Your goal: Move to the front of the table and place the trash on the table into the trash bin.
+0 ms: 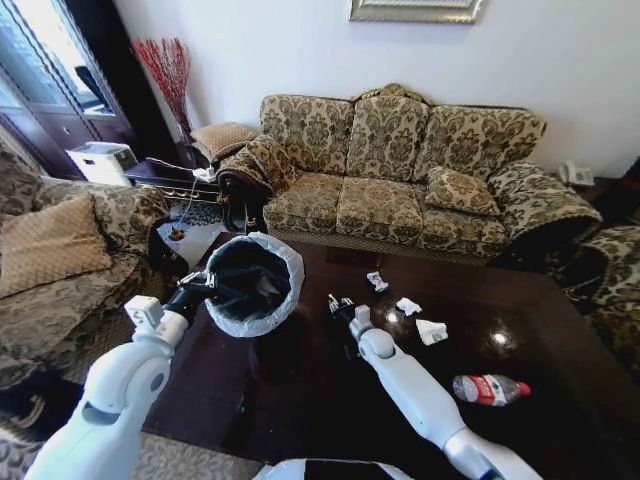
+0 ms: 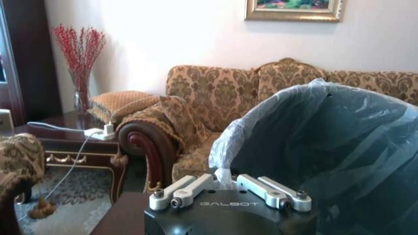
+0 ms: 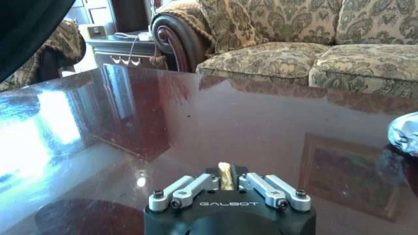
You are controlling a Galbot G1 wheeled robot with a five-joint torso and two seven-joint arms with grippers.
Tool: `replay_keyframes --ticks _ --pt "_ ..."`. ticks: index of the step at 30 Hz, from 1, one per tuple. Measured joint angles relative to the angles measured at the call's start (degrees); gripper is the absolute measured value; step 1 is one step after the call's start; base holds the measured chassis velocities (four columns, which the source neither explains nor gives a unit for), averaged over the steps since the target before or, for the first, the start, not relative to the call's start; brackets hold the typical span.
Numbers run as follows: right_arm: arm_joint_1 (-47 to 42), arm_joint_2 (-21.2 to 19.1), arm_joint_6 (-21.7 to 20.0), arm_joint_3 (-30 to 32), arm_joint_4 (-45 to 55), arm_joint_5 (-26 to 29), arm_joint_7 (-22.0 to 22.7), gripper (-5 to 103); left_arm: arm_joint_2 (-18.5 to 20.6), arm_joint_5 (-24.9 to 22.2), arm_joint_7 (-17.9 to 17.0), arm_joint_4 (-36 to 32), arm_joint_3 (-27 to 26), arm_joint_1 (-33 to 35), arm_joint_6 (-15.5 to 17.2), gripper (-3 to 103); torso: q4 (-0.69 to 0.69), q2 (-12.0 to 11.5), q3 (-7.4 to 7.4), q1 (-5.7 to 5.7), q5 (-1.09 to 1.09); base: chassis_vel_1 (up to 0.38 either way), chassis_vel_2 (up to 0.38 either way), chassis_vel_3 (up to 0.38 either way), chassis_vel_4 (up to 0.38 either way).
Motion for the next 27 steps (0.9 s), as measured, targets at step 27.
replay_keyframes --ticks 27 --pt "-0.58 -13.87 -8.19 8.18 44.37 13.95 9.97 0 2.88 -1.48 1.00 -0.96 2.39 -1.49 2.78 2 0.01 -0.01 0.00 0.01 -0.03 0.000 0.000 0.000 0.000"
